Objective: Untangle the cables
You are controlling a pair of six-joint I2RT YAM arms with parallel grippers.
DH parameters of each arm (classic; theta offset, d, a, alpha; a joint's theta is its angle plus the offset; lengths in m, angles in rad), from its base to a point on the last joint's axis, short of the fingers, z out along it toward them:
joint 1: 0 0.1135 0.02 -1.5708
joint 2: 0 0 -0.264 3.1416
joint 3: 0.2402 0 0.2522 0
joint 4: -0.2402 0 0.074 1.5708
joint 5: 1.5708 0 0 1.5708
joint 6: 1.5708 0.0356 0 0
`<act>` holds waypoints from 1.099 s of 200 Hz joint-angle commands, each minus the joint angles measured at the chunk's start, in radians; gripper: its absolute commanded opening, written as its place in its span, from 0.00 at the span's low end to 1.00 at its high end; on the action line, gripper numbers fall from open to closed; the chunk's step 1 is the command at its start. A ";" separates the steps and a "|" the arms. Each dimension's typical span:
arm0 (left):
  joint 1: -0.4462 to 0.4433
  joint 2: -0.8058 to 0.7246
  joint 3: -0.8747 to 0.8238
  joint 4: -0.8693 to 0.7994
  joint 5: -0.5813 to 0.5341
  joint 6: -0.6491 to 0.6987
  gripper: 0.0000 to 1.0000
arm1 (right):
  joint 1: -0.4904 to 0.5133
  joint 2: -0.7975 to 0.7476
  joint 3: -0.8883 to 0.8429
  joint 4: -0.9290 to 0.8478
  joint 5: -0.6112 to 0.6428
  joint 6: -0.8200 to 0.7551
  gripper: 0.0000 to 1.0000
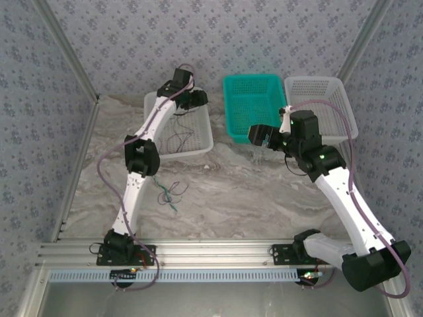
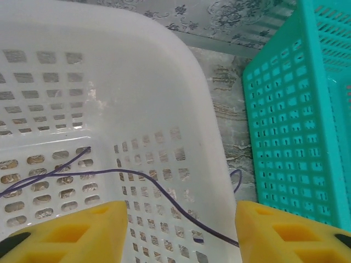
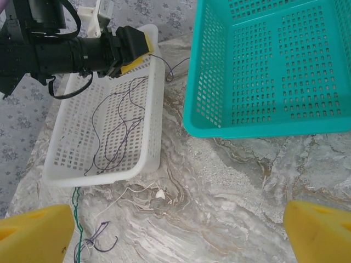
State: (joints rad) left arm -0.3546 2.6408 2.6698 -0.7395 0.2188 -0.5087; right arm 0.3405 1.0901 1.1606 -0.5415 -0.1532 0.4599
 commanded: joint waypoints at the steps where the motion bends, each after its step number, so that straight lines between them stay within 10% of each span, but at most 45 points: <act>1: 0.002 0.037 0.035 0.000 0.043 -0.027 0.44 | -0.006 -0.002 -0.001 0.008 -0.019 0.013 1.00; 89: 0.008 0.011 -0.043 0.030 0.103 -0.103 0.00 | -0.006 -0.021 -0.007 -0.008 -0.009 0.031 1.00; 169: 0.080 -0.225 -0.426 0.216 0.076 -0.089 0.00 | -0.005 -0.026 -0.007 -0.009 -0.005 0.043 1.00; 220: 0.125 -0.438 -0.676 0.198 -0.263 0.029 0.00 | -0.004 -0.023 -0.009 -0.003 0.001 0.054 1.00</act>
State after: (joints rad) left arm -0.2493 2.3596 2.0911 -0.5697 0.1585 -0.5560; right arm 0.3397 1.0824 1.1587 -0.5434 -0.1562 0.4915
